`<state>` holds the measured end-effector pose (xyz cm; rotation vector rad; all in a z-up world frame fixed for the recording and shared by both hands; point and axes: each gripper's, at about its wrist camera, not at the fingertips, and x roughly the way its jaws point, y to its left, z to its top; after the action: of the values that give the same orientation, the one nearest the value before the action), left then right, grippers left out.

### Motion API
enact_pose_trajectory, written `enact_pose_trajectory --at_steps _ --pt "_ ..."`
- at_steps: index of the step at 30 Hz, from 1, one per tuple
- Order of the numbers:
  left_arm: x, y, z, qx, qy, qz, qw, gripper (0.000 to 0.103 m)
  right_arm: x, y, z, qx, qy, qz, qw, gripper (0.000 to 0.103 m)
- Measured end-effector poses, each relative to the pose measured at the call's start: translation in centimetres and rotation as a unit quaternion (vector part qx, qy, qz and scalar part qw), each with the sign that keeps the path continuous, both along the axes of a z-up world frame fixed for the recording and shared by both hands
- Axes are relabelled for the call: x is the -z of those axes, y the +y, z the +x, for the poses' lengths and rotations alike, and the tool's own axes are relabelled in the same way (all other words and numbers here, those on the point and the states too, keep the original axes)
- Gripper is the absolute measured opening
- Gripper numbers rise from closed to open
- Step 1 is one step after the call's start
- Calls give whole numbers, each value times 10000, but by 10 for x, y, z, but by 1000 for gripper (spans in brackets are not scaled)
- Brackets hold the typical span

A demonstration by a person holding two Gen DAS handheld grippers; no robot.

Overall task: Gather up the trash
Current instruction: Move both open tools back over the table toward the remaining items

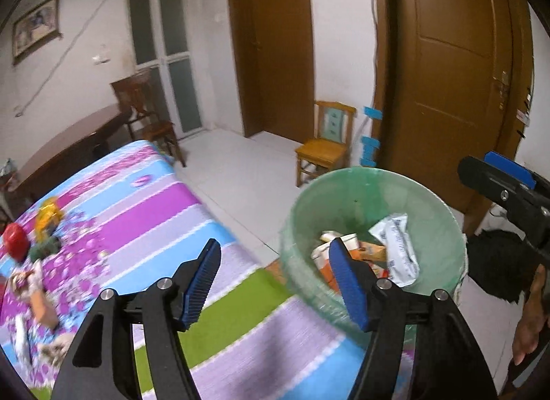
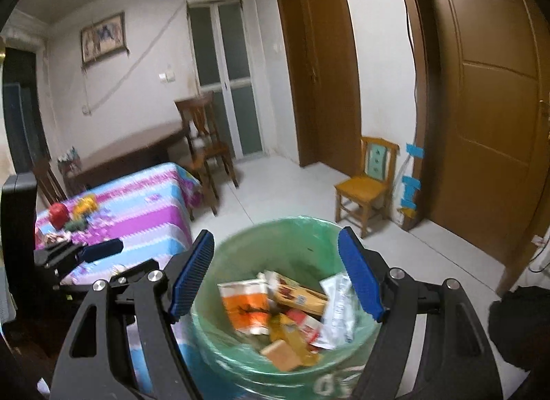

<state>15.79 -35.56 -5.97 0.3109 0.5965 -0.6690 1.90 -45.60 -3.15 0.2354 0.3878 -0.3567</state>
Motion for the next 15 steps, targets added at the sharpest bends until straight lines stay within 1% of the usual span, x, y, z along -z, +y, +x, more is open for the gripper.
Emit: enact_pose_trajectory --at_steps 2,4,8,11,15 --pt "-2 21 -3 -174 -37 -66 9998 67 -1 12 -1 9 -171 -116 9998 72" --pt "-4 39 -5 -313 -8 -155 9994 68 -2 24 -2 18 -372 -162 9992 77" --pt "-10 82 -9 -605 -16 -331 9976 68 -1 41 2 -103 -578 -102 9982 80" --pt "-20 114 -10 -826 -11 -509 9953 69 2 58 15 -317 -496 -74 9982 81" --pt "-34 156 -8 -1181 -40 -720 9904 71 8 88 36 -772 -245 -116 9966 81"
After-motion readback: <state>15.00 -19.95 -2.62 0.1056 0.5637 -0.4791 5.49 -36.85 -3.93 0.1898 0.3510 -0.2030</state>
